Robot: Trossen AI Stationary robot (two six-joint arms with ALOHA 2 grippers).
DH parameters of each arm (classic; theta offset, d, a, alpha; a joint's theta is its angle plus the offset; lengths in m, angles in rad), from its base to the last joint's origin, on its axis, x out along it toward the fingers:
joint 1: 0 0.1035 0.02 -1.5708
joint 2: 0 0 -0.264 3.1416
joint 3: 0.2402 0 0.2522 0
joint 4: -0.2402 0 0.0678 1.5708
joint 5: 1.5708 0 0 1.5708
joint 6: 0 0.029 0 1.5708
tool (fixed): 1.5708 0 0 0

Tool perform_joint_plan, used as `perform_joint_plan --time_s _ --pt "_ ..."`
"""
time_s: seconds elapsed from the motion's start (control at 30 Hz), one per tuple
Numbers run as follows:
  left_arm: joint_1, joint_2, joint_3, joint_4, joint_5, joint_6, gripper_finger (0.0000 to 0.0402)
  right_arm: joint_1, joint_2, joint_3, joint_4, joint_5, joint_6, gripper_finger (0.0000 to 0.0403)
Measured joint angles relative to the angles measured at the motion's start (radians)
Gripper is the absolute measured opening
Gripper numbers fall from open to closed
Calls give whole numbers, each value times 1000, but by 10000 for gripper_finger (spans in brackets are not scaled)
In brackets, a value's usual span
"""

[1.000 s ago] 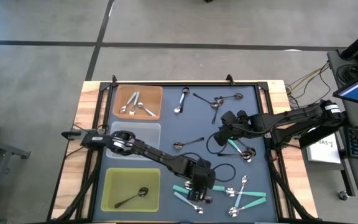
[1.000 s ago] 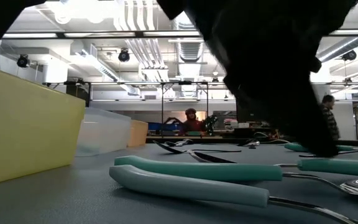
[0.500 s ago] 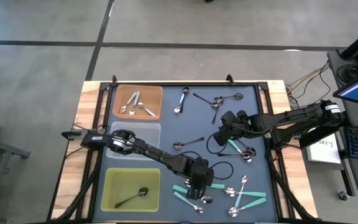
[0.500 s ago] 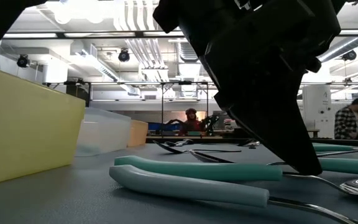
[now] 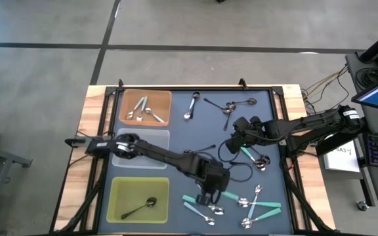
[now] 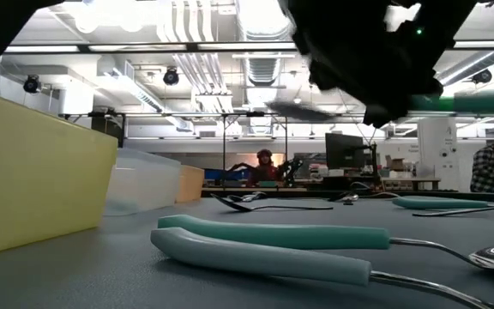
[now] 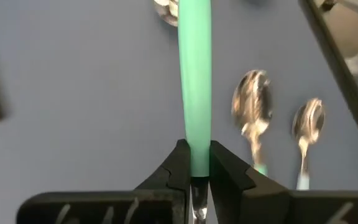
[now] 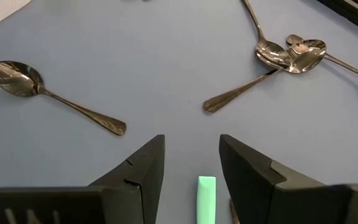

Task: Sort silverware by color (type)
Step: Put the light green spoon into the transparent bin

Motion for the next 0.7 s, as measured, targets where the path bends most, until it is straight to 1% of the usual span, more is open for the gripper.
perform_joint_plan --time_s 0.2,0.27,0.37,0.47,0.57,0.63,0.7 --pt "58 -37 121 -296 -66 45 18 0 0 0 0 1 0 146" --pt "80 -46 136 -377 -84 52 18 0 0 0 0 0 1 146" --pt "123 -57 128 -452 -85 51 18 -1 0 0 1 1 2 146" --pt "161 -84 92 -493 -92 31 18 -1 -1 0 0 1 3 146" --pt "187 -144 23 -521 -93 2 18 -1 -1 0 1 1 2 146" --pt "198 -207 -65 -514 -107 -26 18 0 0 0 0 0 -1 146" --pt "201 -285 -178 -472 -130 -59 18 0 0 0 1 0 -1 146"
